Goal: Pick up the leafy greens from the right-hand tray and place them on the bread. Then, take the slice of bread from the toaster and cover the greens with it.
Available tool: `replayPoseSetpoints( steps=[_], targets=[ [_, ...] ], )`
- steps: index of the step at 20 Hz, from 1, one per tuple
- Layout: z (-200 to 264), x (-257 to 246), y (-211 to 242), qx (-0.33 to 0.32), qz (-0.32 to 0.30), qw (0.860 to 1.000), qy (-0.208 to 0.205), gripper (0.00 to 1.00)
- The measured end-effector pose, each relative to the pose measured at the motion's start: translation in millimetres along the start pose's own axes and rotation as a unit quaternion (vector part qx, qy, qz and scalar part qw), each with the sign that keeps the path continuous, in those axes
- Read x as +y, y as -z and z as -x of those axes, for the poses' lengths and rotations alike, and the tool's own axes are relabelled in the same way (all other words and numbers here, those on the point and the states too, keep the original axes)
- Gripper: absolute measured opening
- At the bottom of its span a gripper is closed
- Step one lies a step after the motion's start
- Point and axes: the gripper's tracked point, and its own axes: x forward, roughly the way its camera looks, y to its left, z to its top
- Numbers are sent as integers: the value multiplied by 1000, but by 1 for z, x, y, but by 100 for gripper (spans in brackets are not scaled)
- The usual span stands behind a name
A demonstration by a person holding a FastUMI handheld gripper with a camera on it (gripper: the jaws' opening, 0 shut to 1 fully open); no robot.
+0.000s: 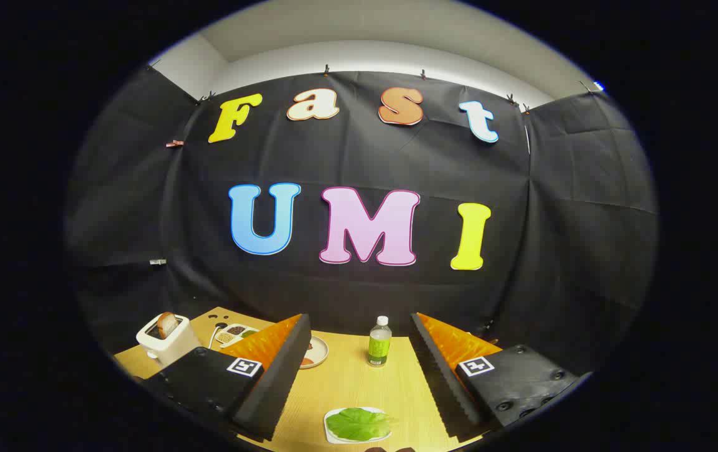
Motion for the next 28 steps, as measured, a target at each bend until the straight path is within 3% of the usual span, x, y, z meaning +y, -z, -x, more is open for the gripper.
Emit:
replayPoseSetpoints(
  steps=[8,14,23,28],
  targets=[
    [8,8,8,1,7,1000,-12,98],
    [10,13,38,39,-10,999,-25,97],
    [-12,-1,112,127,2,991,-52,98],
    [-26,-12,191,202,54,973,-95,98]
  ],
)
